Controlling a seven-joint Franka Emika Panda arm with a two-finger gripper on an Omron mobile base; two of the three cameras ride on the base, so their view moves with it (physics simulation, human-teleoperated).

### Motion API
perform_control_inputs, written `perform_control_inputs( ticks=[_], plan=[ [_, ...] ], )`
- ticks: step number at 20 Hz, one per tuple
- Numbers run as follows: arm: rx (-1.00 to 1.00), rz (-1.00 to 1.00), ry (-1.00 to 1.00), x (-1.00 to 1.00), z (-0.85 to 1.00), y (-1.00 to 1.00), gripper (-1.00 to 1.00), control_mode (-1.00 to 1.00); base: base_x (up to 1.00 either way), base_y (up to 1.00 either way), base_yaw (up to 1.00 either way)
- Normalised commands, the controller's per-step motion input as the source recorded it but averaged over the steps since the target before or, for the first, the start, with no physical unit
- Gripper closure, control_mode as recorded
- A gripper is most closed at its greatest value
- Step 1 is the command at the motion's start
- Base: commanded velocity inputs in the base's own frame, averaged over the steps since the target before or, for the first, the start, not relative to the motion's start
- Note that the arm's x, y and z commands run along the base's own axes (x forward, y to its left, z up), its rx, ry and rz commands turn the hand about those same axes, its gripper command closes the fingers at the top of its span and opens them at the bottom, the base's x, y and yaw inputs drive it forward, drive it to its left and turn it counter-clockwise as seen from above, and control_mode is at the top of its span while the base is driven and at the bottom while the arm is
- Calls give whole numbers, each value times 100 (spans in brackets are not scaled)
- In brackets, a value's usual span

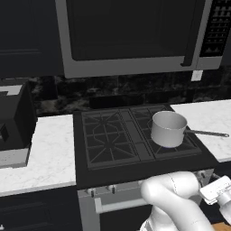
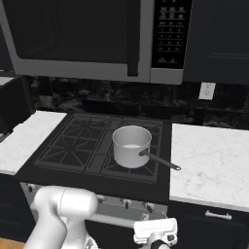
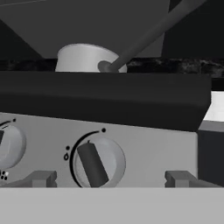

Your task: Turn off the front right burner of the stove.

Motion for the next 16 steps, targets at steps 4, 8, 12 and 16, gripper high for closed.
perform_control_inputs(
  ticks=[4, 8, 12, 16],
  plan=[
    [0, -1, 0, 12, 0, 9, -100, -100, 0, 0, 0],
    [-1, 0, 0, 15, 0, 13, -100, -100, 0, 0, 0],
    [-3, 0, 0, 13, 0, 26, -100, -100, 0, 0, 0],
    [0, 0, 0, 11, 0, 3, -100, -100, 0, 0, 0]
  ],
)
